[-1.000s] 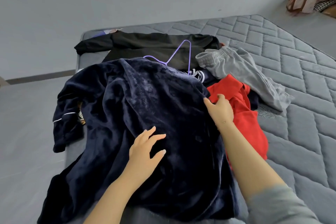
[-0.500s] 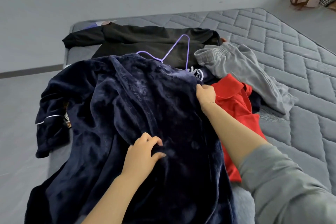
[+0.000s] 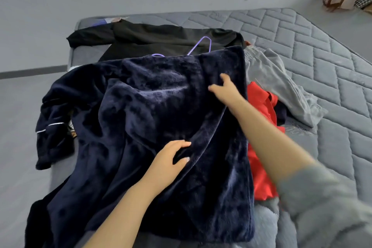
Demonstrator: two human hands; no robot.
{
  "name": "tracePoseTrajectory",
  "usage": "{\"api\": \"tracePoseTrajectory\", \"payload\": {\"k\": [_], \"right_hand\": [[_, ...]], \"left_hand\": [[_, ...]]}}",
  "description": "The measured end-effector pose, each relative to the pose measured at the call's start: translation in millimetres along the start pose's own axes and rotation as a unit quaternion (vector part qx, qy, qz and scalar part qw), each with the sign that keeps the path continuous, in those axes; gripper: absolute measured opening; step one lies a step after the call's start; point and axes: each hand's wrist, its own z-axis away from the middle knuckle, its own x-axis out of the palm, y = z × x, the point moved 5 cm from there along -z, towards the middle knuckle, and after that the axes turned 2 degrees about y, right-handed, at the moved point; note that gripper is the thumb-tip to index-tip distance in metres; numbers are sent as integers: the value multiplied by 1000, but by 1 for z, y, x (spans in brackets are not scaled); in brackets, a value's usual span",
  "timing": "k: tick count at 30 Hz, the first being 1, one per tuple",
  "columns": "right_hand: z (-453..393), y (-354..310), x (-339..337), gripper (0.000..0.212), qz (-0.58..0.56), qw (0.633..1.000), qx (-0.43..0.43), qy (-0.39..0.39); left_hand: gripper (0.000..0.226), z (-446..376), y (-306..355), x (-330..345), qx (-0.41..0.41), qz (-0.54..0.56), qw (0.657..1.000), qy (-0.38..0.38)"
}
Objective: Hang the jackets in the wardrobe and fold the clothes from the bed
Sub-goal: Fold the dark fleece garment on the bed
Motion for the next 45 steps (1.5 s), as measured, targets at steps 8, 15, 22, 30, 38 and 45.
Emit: {"api": "tracePoseTrajectory", "payload": {"k": [8, 15, 22, 30, 38, 45], "right_hand": [[214, 89, 22, 44, 59, 990, -122, 38], [306, 123, 41, 95, 243, 929, -269, -81], [316, 134, 29, 97, 338, 882, -316, -88], [330, 137, -30, 84, 290, 890, -348, -62], [356, 158, -39, 73, 324, 895, -297, 79], [374, 75, 54, 46, 258, 899, -353, 7]], "left_hand": [[35, 75, -31, -18, -26, -60, 994, 84], [42, 111, -39, -43, -46, -160, 970, 177], [45, 131, -85, -72, -128, -218, 960, 124], [44, 135, -102, -90, -72, -319, 937, 120], [48, 156, -121, -132, -105, -389, 900, 163], [53, 176, -141, -177, -110, -275, 921, 253]]}}
